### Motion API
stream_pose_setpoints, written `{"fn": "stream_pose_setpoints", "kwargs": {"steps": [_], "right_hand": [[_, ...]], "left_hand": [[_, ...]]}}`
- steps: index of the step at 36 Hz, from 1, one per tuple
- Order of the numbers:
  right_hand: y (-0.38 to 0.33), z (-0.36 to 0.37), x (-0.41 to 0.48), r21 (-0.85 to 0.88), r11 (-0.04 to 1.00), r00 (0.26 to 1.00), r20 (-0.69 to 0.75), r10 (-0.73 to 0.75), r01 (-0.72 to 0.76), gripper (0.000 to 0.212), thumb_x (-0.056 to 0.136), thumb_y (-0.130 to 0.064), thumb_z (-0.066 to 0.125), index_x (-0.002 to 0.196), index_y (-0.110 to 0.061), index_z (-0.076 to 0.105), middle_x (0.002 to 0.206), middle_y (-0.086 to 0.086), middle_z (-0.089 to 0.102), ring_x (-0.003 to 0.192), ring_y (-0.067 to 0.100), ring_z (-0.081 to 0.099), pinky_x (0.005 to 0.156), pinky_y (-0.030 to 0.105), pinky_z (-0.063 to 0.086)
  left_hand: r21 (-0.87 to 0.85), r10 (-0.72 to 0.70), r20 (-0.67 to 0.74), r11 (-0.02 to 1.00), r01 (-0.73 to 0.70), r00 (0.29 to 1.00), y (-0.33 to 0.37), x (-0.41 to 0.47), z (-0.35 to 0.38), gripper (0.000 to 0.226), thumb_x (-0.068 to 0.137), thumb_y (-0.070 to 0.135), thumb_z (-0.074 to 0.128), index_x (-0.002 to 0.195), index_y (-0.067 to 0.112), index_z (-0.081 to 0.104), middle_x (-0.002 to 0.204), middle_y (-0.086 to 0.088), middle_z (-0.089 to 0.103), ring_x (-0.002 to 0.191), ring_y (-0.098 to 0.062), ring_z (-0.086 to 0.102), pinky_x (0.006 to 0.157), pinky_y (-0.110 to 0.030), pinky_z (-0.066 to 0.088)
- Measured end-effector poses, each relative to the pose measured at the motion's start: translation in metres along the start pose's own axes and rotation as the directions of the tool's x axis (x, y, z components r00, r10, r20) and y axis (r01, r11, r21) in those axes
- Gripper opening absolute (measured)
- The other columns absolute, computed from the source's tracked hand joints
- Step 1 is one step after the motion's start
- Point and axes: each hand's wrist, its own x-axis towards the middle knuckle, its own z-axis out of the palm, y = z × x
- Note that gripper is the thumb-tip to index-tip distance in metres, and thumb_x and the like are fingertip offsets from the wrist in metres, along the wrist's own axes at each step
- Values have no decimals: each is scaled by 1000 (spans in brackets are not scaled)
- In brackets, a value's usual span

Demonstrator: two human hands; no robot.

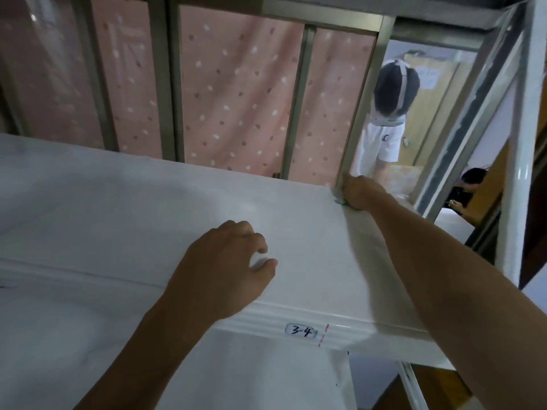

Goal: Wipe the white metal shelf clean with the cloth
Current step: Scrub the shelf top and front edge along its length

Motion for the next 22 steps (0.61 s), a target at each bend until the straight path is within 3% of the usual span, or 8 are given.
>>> {"fn": "stream_pose_setpoints", "kwargs": {"steps": [6, 9, 12, 17, 22], "right_hand": [[-73, -6, 21, 67, 968, 969, -47, -241, 243, 32, 101, -35, 38, 122, -11, 39, 108, 25, 60, 95, 40, 59, 79, 42, 46], [-114, -12, 25, 100, 940, 945, -56, -323, 327, 34, 101, -37, 37, 125, -12, 39, 102, 21, 59, 88, 37, 57, 75, 40, 45], [-153, -17, 29, 109, 902, 908, -69, -413, 418, 28, 100, -35, 41, 115, -11, 38, 93, 20, 58, 78, 32, 52, 72, 41, 47], [-217, -24, 32, 109, 852, 858, -104, -503, 512, 25, 100, -36, 39, 111, -13, 38, 85, 17, 58, 74, 32, 56, 67, 40, 46], [-285, -37, 25, 119, 794, 802, -143, -580, 596, 25, 102, -35, 36, 115, -15, 40, 87, 14, 53, 75, 31, 52, 64, 36, 39]], "left_hand": [[21, -27, -80, 999, 29, 996, 0, -3, 0, 33, 85, 49, 47, 68, 27, 65, 74, 12, 61, 74, -10, 62, 65, -28, 55], [-30, -46, -208, 999, 41, 977, -2, -8, -5, 33, 86, 45, 52, 65, 24, 66, 69, 10, 63, 68, -13, 62, 59, -25, 53], [45, -4, -272, 999, 17, 962, -17, -17, -12, 35, 88, 40, 56, 61, 20, 65, 63, 7, 62, 61, -14, 58, 53, -26, 51], [168, 53, -360, 986, 9, 931, -76, -42, -34, 38, 96, 30, 59, 62, 14, 65, 63, 1, 65, 58, -16, 54, 58, -27, 48], [184, 86, -496, 983, 8, 864, -137, -75, -69, 41, 102, 22, 54, 65, 7, 65, 68, -4, 65, 61, -21, 55, 61, -38, 46]]}}
